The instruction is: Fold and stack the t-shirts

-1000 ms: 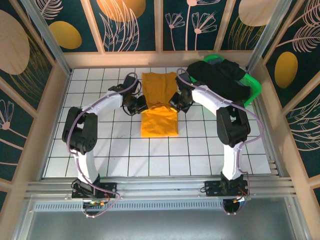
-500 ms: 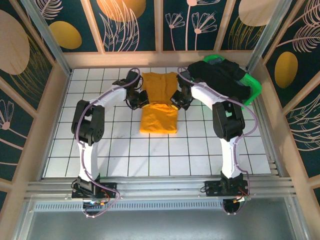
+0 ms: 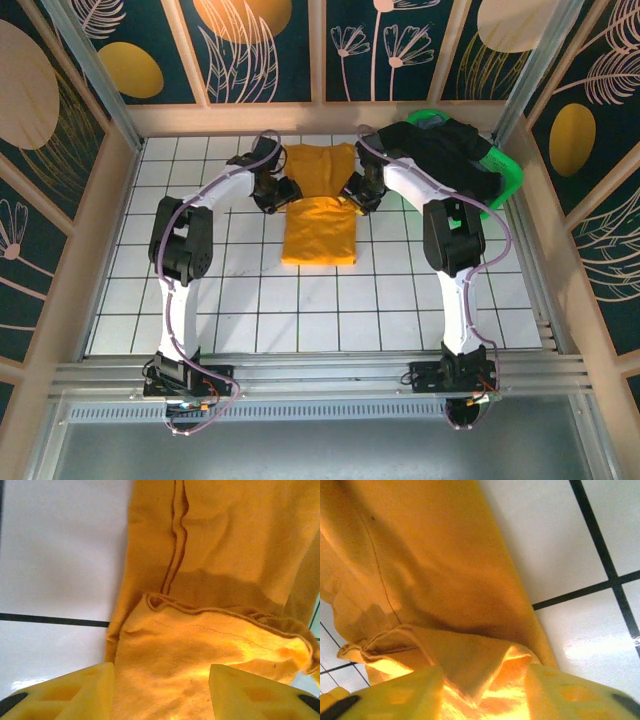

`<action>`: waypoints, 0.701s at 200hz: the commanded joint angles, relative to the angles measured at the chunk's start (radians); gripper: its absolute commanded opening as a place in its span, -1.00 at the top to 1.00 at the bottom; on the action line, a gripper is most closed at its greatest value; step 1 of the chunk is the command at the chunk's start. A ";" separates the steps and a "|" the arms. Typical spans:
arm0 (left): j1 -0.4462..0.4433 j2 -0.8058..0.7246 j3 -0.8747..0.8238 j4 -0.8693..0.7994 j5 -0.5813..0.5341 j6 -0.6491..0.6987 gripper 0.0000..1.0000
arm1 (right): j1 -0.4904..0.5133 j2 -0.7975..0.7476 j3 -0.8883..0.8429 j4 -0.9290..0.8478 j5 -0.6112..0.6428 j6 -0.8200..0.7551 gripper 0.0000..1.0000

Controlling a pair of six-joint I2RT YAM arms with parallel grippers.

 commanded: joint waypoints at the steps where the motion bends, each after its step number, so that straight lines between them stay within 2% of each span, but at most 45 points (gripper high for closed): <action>1: 0.006 -0.141 -0.091 -0.001 -0.036 -0.014 -0.09 | -0.007 -0.099 -0.020 -0.030 0.071 -0.052 -0.13; 28: 0.003 -0.325 -0.380 0.067 0.063 -0.095 -0.08 | 0.012 -0.253 -0.218 0.006 0.112 -0.071 -0.22; 42: -0.003 -0.410 -0.535 0.128 0.135 -0.152 -0.09 | 0.035 -0.327 -0.336 0.038 0.102 -0.070 -0.24; 60: -0.022 -0.473 -0.648 0.162 0.193 -0.202 -0.10 | 0.081 -0.388 -0.465 0.066 0.060 -0.061 -0.24; 93: -0.048 -0.464 -0.756 0.266 0.268 -0.274 -0.12 | 0.169 -0.393 -0.579 0.102 0.015 -0.030 -0.22; 140: -0.068 -0.375 -0.742 0.289 0.266 -0.260 -0.05 | 0.191 -0.343 -0.616 0.134 0.041 0.012 -0.16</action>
